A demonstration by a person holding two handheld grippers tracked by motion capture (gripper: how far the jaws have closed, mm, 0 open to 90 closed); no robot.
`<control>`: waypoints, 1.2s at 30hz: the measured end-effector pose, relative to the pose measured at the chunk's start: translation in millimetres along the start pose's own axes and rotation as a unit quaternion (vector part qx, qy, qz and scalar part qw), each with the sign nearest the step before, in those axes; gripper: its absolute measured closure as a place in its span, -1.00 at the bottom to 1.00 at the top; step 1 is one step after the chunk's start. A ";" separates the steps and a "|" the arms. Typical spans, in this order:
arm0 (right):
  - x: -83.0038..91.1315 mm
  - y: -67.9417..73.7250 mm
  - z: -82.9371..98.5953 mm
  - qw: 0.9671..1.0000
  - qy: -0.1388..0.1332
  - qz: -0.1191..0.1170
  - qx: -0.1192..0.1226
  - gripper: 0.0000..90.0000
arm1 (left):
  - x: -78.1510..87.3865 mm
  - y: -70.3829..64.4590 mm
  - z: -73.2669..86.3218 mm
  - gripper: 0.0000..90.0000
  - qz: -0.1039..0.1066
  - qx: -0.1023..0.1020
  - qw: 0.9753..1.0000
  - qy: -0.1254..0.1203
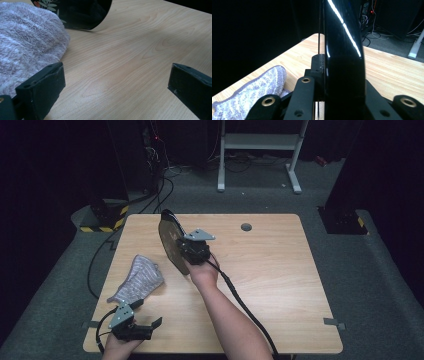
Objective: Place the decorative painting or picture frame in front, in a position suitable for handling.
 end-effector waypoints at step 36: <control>219.4 -66.4 50.3 0.996 -0.091 0.018 -0.020 0.80 | -9.6 -6.4 -1.7 -0.95 0.003 -0.016 1.000 0.015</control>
Point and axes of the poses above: each handheld gripper's, and its own axes: x roughly backward along the jaws, z roughly out of its underside, y roughly to its left, the point moved 4 cm from there along -x, roughly forward along the jaws, and after that the axes turned 13 degrees about -x, right-handed, at the moved point
